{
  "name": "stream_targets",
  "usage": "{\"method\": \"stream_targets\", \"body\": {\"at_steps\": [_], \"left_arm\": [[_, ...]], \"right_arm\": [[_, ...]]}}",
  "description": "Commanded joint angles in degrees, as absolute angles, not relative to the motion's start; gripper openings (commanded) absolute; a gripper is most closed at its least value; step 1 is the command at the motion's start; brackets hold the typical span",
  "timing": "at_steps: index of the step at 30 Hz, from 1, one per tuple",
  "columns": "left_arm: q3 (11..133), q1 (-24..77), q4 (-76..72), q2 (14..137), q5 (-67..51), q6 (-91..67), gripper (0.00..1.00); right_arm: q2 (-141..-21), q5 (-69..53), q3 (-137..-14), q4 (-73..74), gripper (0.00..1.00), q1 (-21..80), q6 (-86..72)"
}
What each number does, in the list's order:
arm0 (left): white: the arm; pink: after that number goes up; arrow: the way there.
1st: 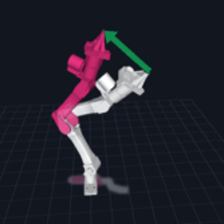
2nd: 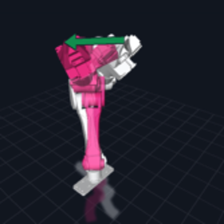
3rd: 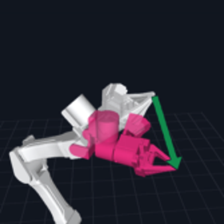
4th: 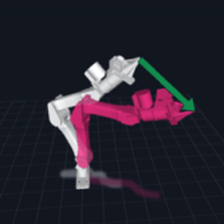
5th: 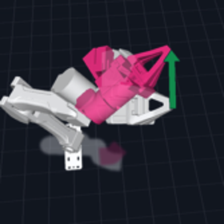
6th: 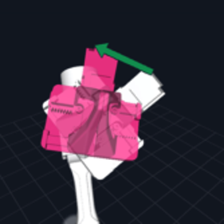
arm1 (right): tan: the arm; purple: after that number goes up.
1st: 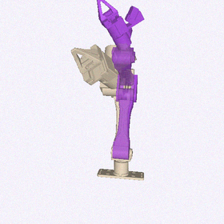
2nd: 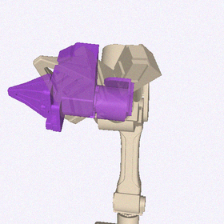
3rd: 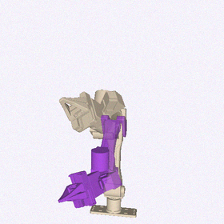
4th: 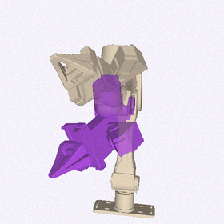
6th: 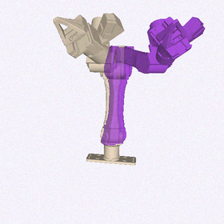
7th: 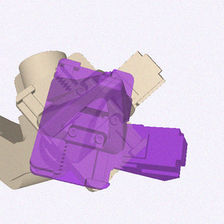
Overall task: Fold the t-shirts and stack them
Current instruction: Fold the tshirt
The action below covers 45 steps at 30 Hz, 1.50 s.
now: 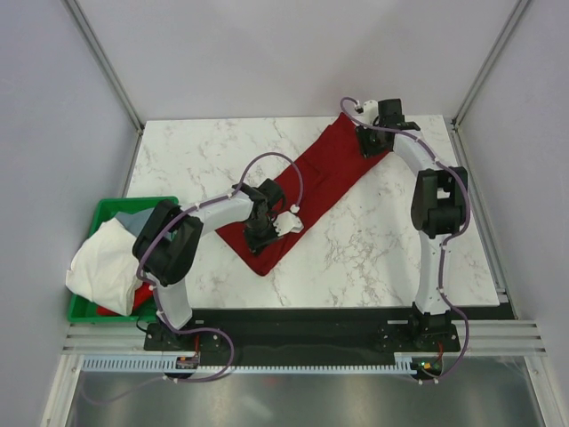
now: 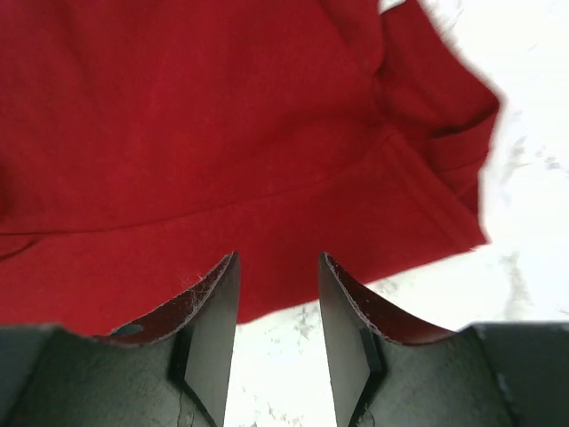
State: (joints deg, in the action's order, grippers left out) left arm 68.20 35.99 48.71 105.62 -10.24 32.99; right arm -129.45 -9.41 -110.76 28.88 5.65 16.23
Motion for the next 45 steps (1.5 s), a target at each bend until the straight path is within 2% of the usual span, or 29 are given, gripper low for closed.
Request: {"method": "stream_targets", "body": {"at_steps": [1,13,19,26,32,37,41,44,45], "left_arm": [[66.18,36.56,45.09,109.24,-10.98,34.45,0.06],[68.2,48.68,48.34,110.3,-17.65,31.21,0.06],[78.47,56.06,50.18,115.48,-22.49,27.17,0.07],[94.46,59.76,53.08,123.65,-24.69,24.44,0.07],[98.79,60.64,54.32,125.77,-25.75,22.94,0.07],[100.28,61.26,54.4,120.25,-23.66,21.62,0.06],[100.03,60.91,53.88,109.98,-13.56,20.66,0.13],[97.66,58.54,52.03,100.92,-3.89,17.41,0.25],[96.95,57.4,51.51,99.07,-2.3,15.92,0.37]], "right_arm": [[-132.36,-10.46,-112.41,29.18,0.48,5.8,14.68],[-140.36,-7.38,-119.61,32.78,0.48,9.4,19.6],[-144.66,-7.82,-124.97,33.05,0.48,9.84,19.78],[-151.42,-9.49,-135.86,32.7,0.5,11.25,19.34],[-153.63,-12.13,-139.82,29.27,0.53,12.3,16.0],[-153.29,-12.75,-143.35,28.04,0.54,12.39,13.72],[-139.87,-9.68,-136.71,26.2,0.55,11.25,9.33],[-126.95,-10.19,-125.89,24.18,0.55,10.11,5.63],[-123.43,-10.54,-121.86,23.21,0.55,9.93,2.14]]}}
